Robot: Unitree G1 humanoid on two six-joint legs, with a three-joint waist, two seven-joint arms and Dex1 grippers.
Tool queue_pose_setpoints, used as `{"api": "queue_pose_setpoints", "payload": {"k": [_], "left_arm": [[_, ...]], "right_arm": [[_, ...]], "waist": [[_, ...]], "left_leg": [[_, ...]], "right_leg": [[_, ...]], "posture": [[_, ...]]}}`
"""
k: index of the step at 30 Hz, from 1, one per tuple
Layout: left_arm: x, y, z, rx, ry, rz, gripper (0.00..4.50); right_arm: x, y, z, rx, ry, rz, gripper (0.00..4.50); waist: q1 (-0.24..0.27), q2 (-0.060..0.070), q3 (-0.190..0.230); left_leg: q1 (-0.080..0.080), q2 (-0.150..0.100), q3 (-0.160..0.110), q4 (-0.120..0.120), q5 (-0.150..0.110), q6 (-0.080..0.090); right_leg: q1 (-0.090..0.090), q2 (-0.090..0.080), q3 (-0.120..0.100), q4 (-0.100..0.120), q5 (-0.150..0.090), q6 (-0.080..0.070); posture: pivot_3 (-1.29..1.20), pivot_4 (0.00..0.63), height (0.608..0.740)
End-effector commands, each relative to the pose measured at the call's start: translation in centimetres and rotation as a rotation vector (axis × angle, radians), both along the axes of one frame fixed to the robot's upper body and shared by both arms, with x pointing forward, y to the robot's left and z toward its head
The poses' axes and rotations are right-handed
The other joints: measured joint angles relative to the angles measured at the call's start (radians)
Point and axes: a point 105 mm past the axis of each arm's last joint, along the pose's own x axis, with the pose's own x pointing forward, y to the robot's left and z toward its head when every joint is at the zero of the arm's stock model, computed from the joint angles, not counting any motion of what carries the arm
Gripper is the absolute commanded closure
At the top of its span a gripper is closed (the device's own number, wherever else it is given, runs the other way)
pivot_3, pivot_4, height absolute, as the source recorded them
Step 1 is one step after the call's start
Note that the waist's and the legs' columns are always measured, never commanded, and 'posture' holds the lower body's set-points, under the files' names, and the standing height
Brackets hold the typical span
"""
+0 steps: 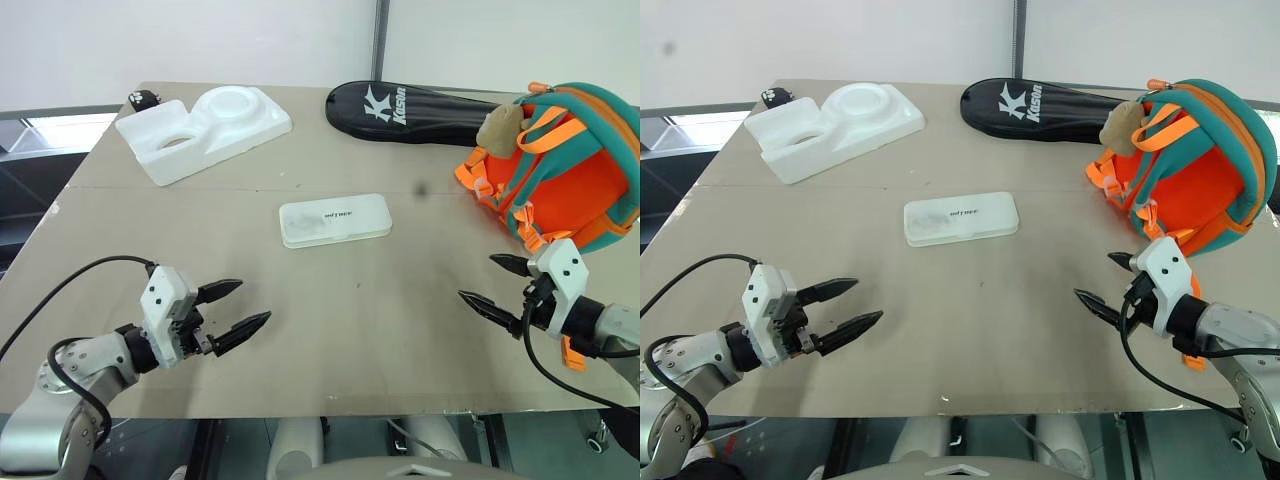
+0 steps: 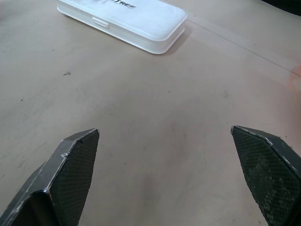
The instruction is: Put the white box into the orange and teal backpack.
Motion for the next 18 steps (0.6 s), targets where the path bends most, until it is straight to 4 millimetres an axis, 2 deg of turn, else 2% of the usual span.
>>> {"api": "queue_pose_setpoints", "payload": {"k": [1,4,8,9,11,14,16,17,18], "left_arm": [[1.0,0.2,1.2,-0.022,-0.045,0.061,0.13],[3.0,0.5,1.9,-0.091,-0.065,0.211,0.13],[4.5,0.5,2.1,-0.187,-0.058,0.354,0.13],[4.9,0.5,2.2,-0.202,-0.06,0.387,0.65],[5.8,0.5,2.2,-0.225,-0.059,0.457,1.28],[8.0,0.9,1.4,-0.21,-0.044,0.61,2.88],[9.1,0.5,1.1,-0.181,-0.039,0.646,3.92],[9.6,0.2,1.0,-0.159,-0.041,0.649,4.33],[10.2,0.2,0.9,-0.163,-0.034,0.664,4.46]], "right_arm": [[1.2,1.4,1.9,0.013,-0.072,-0.011,0.06],[3.4,3.6,3.1,0.084,-0.094,-0.025,0.06],[6.4,4.1,2.0,0.142,-0.069,-0.149,0.06],[7.0,4.2,1.6,0.149,-0.062,-0.173,0.57],[8.4,4.7,0.8,0.15,-0.069,-0.22,1.25],[11.3,5.6,-1.1,0.119,-0.084,-0.303,2.88],[12.7,6.3,-1.8,0.111,-0.086,-0.32,3.92],[13.5,6.5,-2.0,0.109,-0.095,-0.335,4.31],[14.4,6.8,-2.1,0.105,-0.104,-0.351,4.46]], "waist": [[-0.002,0.0,0.0],[-0.007,0.0,0.0],[-0.004,-0.003,-0.002],[-0.001,-0.003,-0.002],[0.004,-0.003,-0.002],[0.002,-0.002,-0.002],[-0.001,-0.002,-0.002],[-0.004,-0.003,-0.002],[-0.005,-0.002,-0.002]], "left_leg": [[0.0,0.0,0.0,0.0,0.0,0.0],[0.001,0.001,0.0,0.001,0.0,0.0],[0.002,0.0,-0.001,0.0,0.0,0.0],[0.001,0.0,-0.001,0.0,0.0,0.0],[-0.002,-0.001,-0.001,0.001,0.0,0.0],[-0.002,-0.001,-0.001,0.001,0.0,0.0],[-0.001,-0.001,-0.001,0.001,0.0,0.0],[-0.001,-0.001,-0.002,0.001,0.0,0.0],[0.0,-0.001,-0.002,0.001,0.0,0.0]], "right_leg": [[0.0,0.0,0.0,0.0,0.0,0.0],[0.0,0.0,0.0,0.001,0.0,0.0],[0.001,0.002,0.0,0.002,0.0,0.0],[0.001,0.002,0.0,0.002,0.0,0.0],[0.0,0.001,0.0,0.001,0.001,0.002],[0.0,0.002,0.0,0.001,0.003,0.004],[0.001,0.003,0.0,0.002,0.003,0.005],[0.0,0.003,0.0,0.002,0.003,0.005],[0.001,0.003,0.0,0.002,0.003,0.004]], "posture": [[0.0,0.15,0.74],[0.0,0.15,0.74],[0.0,0.15,0.74],[0.0,0.15,0.74],[0.0,0.15,0.74],[0.0,0.15,0.74],[0.0,0.15,0.74],[0.0,0.15,0.74],[0.0,0.15,0.74]]}}
